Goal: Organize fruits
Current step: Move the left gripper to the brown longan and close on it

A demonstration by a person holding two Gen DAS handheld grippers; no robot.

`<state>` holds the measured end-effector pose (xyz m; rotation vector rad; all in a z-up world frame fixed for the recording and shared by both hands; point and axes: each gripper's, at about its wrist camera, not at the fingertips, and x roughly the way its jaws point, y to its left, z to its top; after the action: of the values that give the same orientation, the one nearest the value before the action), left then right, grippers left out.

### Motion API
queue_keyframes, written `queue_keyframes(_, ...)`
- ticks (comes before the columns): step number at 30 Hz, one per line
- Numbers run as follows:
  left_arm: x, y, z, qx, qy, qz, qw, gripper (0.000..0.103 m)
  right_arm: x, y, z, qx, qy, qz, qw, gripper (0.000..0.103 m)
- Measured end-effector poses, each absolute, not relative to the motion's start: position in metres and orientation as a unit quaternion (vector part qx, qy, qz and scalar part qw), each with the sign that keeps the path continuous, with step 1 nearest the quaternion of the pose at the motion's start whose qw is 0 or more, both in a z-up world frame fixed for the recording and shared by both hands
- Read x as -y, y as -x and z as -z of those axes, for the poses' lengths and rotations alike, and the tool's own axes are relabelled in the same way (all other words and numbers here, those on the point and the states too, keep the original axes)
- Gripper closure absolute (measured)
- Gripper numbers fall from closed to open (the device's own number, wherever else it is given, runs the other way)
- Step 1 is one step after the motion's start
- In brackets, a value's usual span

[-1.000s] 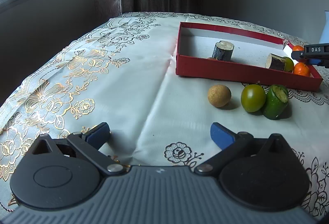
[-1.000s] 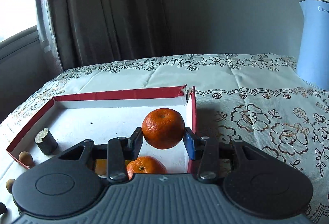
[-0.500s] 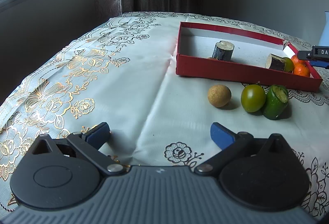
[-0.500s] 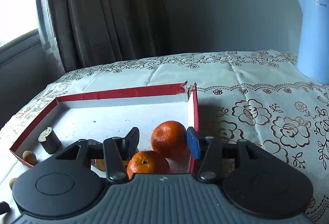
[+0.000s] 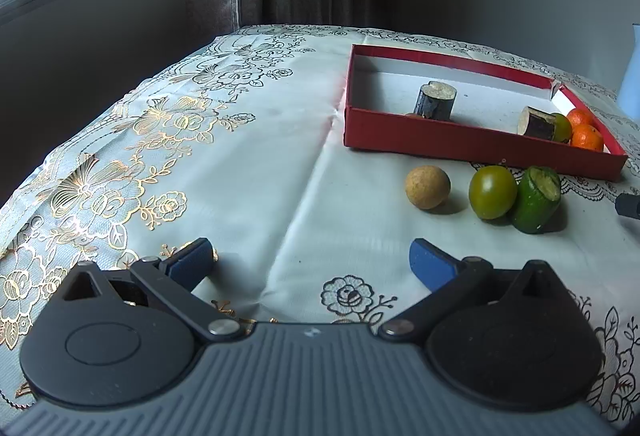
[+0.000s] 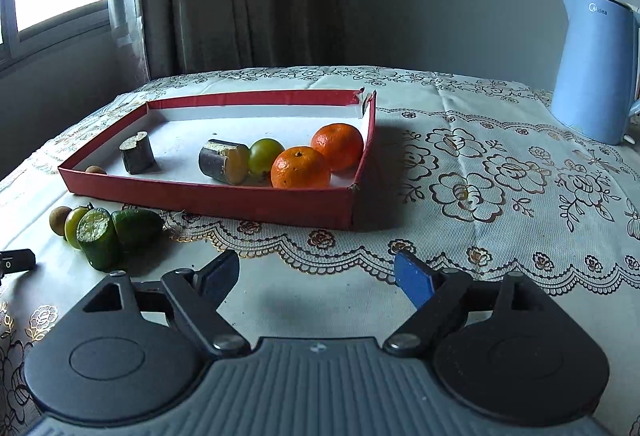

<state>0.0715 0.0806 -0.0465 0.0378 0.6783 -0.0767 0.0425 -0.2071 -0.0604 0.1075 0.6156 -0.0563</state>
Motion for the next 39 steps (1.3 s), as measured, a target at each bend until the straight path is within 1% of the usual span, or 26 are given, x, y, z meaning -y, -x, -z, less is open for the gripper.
queue_keyframes(5,-0.081,-0.064,0.040,-0.299,-0.016,0.038,0.953,0.000,0.209,-0.043,0.063,-0.309,-0.059,0.026,0.949,0.017)
queue_keyframes(8,-0.068,-0.065,0.033,-0.275,-0.045,0.050,0.959,0.000,0.213,-0.043,0.064,-0.309,-0.073,0.025,0.948,0.017)
queue_keyframes(12,-0.050,-0.074,0.030,-0.266,-0.074,0.087,0.957,0.000,0.216,-0.042,0.064,-0.305,-0.087,0.021,0.948,0.017)
queue_keyframes(14,-0.044,-0.079,0.029,-0.265,-0.084,0.094,0.956,0.003,0.218,-0.041,0.063,-0.304,-0.092,0.019,0.948,0.017)
queue_keyframes(15,-0.042,-0.083,0.029,-0.266,-0.086,0.095,0.955,0.006,0.218,-0.041,0.063,-0.303,-0.094,0.019,0.948,0.017)
queue_keyframes(16,-0.041,-0.088,0.030,-0.273,-0.087,0.098,0.953,0.013,0.219,-0.041,0.063,-0.303,-0.095,0.018,0.948,0.017)
queue_keyframes(18,-0.041,-0.098,0.033,-0.289,-0.081,0.100,0.949,0.021,0.219,-0.041,0.064,-0.302,-0.096,0.017,0.948,0.017)
queue_keyframes(21,-0.043,-0.105,0.036,-0.296,-0.065,0.110,0.947,0.023,0.220,-0.041,0.064,-0.301,-0.100,0.015,0.948,0.016)
queue_keyframes(27,-0.036,-0.111,0.043,-0.306,-0.072,0.122,0.942,0.028,0.222,-0.041,0.064,-0.299,-0.108,0.012,0.948,0.015)
queue_keyframes(29,-0.035,-0.114,0.044,-0.313,-0.069,0.125,0.939,0.035,0.222,-0.041,0.064,-0.298,-0.109,0.011,0.948,0.015)
queue_keyframes(31,-0.035,-0.114,0.044,-0.313,-0.058,0.133,0.939,0.045,0.223,-0.041,0.064,-0.297,-0.112,0.011,0.948,0.015)
queue_keyframes(37,-0.033,-0.109,0.045,-0.304,-0.059,0.142,0.940,0.057,0.223,-0.041,0.064,-0.298,-0.112,0.011,0.948,0.015)
queue_keyframes(39,-0.032,-0.108,0.044,-0.303,-0.061,0.144,0.940,0.059,0.221,-0.042,0.064,-0.303,-0.102,0.011,0.947,0.013)
